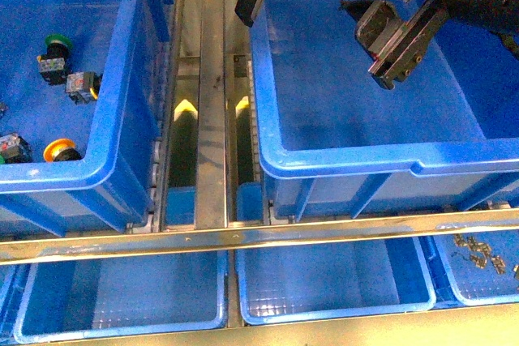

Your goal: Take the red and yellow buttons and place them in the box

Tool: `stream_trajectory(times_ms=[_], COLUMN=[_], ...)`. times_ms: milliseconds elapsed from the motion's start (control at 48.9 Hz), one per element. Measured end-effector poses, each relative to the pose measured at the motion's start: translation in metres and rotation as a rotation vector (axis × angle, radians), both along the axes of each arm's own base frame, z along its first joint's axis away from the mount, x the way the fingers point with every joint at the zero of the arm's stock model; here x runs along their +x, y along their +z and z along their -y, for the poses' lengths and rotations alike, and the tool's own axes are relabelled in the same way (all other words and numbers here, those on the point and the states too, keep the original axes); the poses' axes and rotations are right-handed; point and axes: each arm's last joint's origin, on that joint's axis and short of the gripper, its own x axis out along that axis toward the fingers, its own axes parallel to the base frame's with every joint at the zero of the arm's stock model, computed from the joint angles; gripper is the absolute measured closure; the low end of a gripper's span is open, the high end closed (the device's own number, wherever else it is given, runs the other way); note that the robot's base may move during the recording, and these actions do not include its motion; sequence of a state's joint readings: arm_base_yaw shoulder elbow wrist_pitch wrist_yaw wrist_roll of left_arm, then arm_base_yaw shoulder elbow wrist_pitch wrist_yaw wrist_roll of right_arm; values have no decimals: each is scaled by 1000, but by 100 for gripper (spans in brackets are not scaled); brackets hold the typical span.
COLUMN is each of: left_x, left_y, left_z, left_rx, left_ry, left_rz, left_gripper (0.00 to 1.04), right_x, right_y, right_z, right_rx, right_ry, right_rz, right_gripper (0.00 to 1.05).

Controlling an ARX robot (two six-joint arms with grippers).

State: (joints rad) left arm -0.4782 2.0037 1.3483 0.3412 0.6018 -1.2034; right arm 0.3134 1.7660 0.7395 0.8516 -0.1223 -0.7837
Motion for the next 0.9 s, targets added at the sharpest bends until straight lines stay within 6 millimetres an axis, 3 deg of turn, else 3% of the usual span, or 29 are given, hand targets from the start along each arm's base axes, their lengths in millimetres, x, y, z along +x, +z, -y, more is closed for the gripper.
stream_trajectory(times_ms=[245, 552, 654, 899], left_x=[2, 3, 4, 12], left_y=[-2, -3, -3, 0], left_z=[0, -1, -1, -13], left_rx=[1, 21, 43, 55], left_ry=[2, 23, 47, 99], left_rz=[-2, 8, 36, 90], left_gripper=[71, 71, 57, 8], right_x=[4, 4, 4, 3], right_y=[1, 0, 0, -5], right_z=[5, 6, 7, 11], right_rx=[1, 4, 6, 5], right_ry=[-25, -32, -33, -41], right_rz=[7, -1, -7, -32], right_gripper=[62, 66, 66, 66])
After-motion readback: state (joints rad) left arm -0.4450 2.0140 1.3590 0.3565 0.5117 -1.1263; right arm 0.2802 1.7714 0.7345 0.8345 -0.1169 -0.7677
